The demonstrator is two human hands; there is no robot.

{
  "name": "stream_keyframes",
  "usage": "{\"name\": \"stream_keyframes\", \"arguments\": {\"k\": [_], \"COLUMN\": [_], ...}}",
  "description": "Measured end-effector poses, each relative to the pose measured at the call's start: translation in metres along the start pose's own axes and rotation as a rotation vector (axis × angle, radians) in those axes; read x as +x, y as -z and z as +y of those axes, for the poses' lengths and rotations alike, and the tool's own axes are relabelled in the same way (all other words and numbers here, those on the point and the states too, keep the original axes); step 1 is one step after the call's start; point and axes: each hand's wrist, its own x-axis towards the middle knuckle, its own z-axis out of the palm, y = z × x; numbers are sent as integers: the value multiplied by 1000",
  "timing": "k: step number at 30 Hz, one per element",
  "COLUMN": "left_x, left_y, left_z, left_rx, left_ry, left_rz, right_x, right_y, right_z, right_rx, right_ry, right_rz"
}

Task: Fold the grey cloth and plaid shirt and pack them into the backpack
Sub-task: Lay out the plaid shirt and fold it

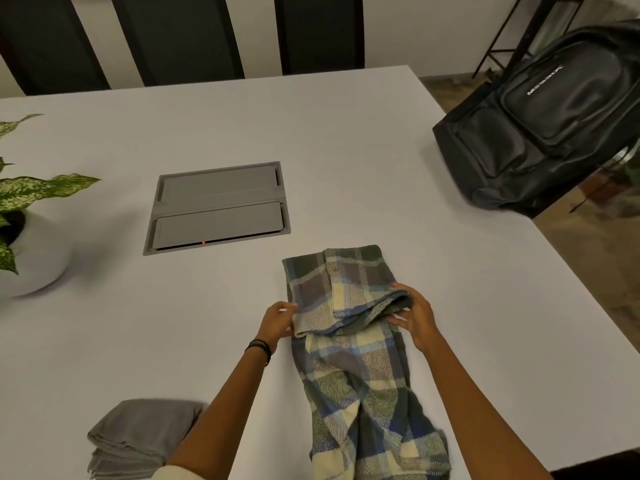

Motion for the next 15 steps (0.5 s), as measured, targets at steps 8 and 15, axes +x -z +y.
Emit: {"name": "stream_keyframes", "arguments": {"k": [8, 15], "left_x": [-3, 0], "left_y": [5, 21], "left_z": [13, 5], "left_rx": [86, 271], "left_ry": [-46, -138], "left_rz": [-160, -154], "right_x": [7, 13], "right_y": [-2, 5], "right_z": [-2, 18], "right_rx": [-117, -329], "right_ry": [-89, 32], "right_rz": [-29, 59]}}
